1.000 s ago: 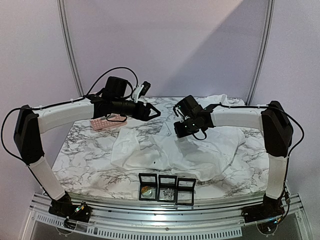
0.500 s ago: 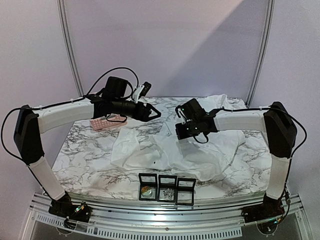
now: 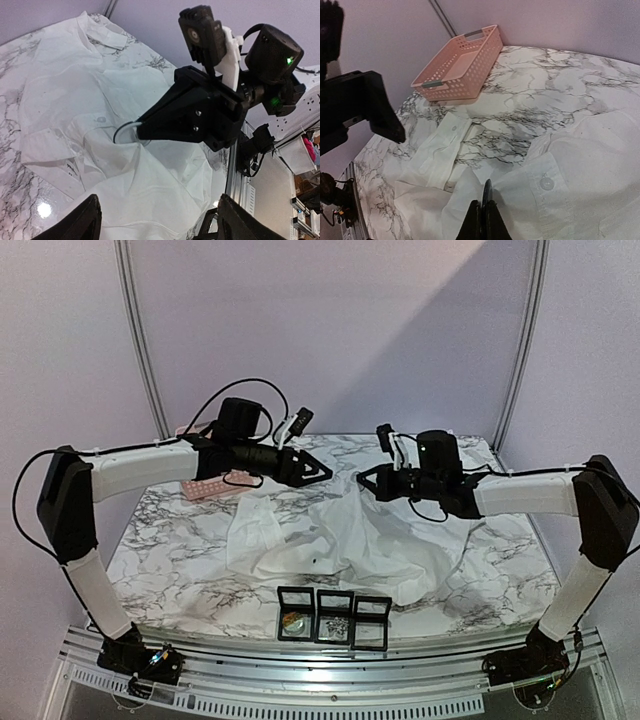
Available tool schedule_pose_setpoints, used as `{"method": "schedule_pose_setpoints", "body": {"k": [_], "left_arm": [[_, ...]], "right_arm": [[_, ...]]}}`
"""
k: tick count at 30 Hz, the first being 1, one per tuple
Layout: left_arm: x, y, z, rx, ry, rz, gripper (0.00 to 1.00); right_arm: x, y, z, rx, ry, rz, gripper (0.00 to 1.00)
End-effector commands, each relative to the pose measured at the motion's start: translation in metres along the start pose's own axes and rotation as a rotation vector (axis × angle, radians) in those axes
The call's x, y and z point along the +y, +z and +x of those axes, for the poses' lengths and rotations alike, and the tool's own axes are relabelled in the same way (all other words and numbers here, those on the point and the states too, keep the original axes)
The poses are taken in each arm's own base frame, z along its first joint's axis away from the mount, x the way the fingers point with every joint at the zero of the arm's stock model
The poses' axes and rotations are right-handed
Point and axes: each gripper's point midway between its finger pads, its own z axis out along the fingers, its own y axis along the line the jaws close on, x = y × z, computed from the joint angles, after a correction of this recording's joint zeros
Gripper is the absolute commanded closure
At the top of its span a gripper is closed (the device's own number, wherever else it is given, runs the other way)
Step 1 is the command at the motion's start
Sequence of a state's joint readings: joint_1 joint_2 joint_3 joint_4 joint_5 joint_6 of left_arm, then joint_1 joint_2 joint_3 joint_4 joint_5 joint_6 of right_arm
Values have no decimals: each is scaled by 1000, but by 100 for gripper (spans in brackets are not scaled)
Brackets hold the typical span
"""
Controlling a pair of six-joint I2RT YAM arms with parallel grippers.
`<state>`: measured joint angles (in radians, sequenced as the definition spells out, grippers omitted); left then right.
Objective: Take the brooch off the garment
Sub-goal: Pick up the brooch from the flattened clothing, then pass from the right arm to the left
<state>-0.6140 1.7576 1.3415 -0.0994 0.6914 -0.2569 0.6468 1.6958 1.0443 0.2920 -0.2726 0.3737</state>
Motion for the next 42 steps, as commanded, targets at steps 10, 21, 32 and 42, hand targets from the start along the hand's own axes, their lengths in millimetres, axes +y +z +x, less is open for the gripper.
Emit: {"method": "schedule_pose_setpoints", "body": {"k": [10,21,32,42], "left_arm": [[14,28,30,42,-34,102,22],[7,29,32,41,-24,187,36],[4,33,34,42,-38,224,68],[2,36,38,54,-51,243,85]], "right_arm": [[62,-16,-14,-45,-79,-396,100],[64,-12,2,46,-83,-480,100],[64,-9,8,87,-69,-530,100],[64,-8,10,102,-67,-546,100]]}}
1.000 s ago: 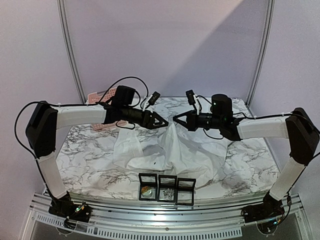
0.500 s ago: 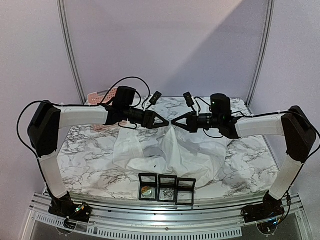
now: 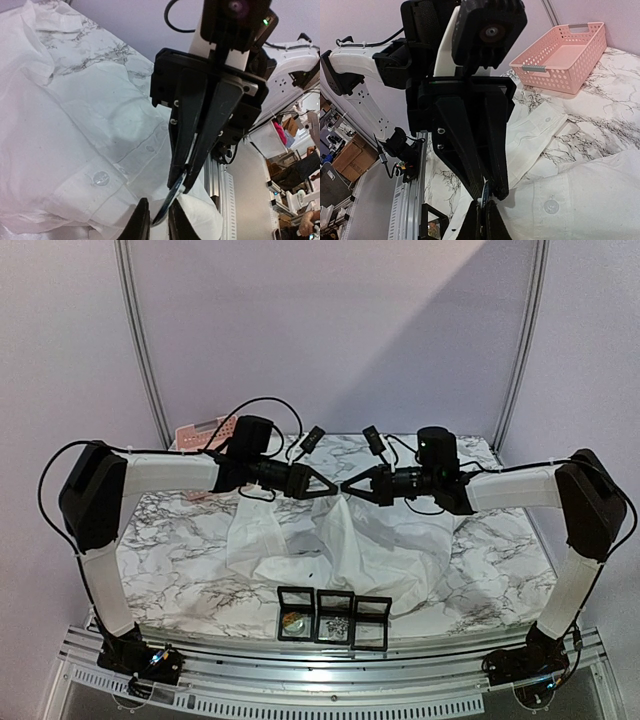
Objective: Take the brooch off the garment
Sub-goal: Pass from the right arm to the left
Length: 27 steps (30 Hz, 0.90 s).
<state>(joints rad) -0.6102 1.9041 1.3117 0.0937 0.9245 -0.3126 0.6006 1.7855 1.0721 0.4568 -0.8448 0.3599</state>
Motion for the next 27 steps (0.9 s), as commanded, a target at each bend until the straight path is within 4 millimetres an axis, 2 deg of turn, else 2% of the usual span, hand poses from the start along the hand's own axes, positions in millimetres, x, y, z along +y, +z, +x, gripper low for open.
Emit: {"method": "schedule_pose_setpoints", "body": {"k": [1,6,11,16,22,27], "left_arm": [[4,4,7,12,-8,18,86],[5,5,8,15,-12,19,87],[3,6,9,20,-12,24,100],[4,7,9,23,-9,28,100],[2,5,9,23,1,25,100],[3,5,9,24,2,21,100]], "right_arm": [[0,0,-4,6,-10,-18,100],[1,0,-2,12,-6,-24,100],[0,0,-3,14,-7,-22,100],[0,0,-4,11,-8,-17,98],[2,-4,-5,4,-2,-18,63],[5,-6,-1,4,7,-27,51]]}}
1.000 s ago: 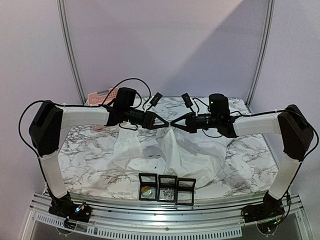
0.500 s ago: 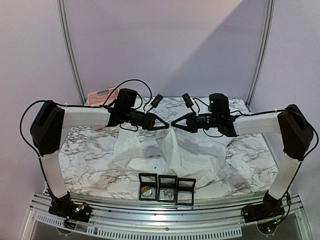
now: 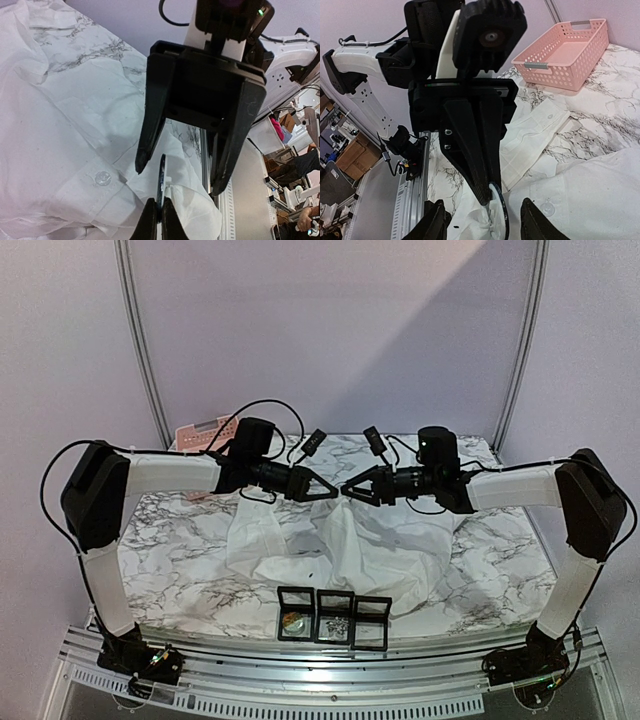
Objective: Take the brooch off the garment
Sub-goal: Pass from the right arm to the left, then open the brooch with the flattened clothing.
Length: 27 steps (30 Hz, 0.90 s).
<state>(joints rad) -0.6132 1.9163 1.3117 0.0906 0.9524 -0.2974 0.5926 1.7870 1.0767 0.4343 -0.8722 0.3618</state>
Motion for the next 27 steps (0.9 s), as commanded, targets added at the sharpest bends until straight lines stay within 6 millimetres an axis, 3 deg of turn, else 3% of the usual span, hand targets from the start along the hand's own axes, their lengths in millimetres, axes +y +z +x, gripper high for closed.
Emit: {"method": "schedule_pose_setpoints", "body": {"k": [1,11,27], "left_arm": [[4,2,3,6,-1,-5,100],[3,1,1,4,3,-8,100],[2,0,0,3,7,-8,100]], "right_arm": [[5,-4,-1,-9,-4,-12,49],[-6,0,13,12,47,-4,48],[-12,4,17,27,73,-3,84]]}}
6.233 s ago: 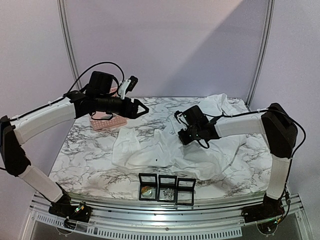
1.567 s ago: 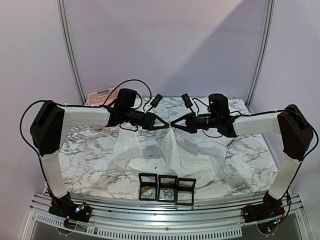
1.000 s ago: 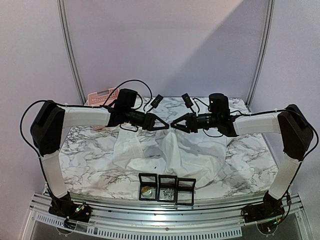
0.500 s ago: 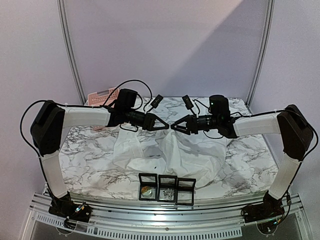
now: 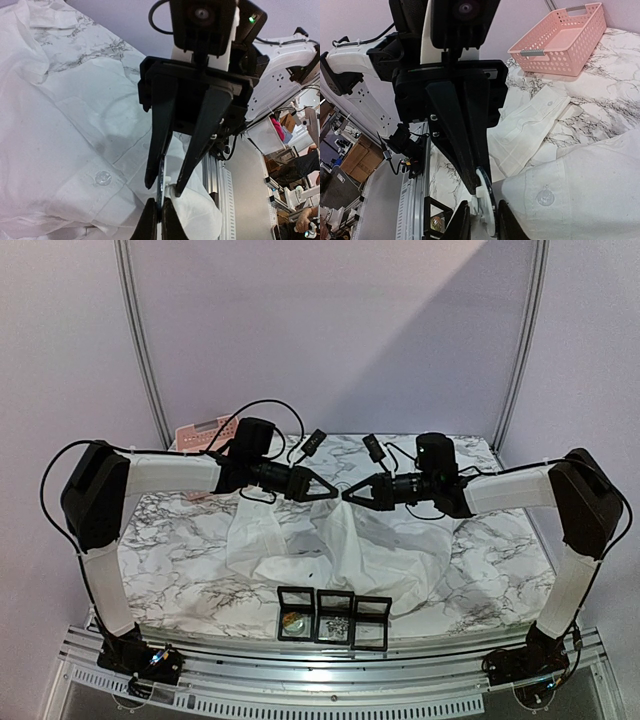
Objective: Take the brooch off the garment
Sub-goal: Open the brooch with the flattened clothing.
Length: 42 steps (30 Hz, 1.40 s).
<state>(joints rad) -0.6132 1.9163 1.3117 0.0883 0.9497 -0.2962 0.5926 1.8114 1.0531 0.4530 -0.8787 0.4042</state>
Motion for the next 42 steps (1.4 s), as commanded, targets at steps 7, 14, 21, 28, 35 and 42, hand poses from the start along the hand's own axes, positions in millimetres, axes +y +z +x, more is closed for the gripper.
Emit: {"method": "schedule_pose_setpoints", "body": {"k": [7,14,21,28,35,42], "left_arm": [[1,-1,-1,1,12,-7,100],[-1,-2,-2,-1,19,-9,100],[-3,-2,-2,-1,23,-4,100],[-5,-2,-3,-2,30,0,100],[-6,-2,-4,-3,32,2,100],[-7,-2,-3,-3,34,5,100]], "right_arm": [[-6,3,3,8,17,-7,95],[-17,7,4,18,60,35,100],[-39,10,5,24,123,129,100],[-63,11,9,21,210,228,100],[-81,12,12,8,299,299,100],[-100,7,14,-17,393,369,100]]}}
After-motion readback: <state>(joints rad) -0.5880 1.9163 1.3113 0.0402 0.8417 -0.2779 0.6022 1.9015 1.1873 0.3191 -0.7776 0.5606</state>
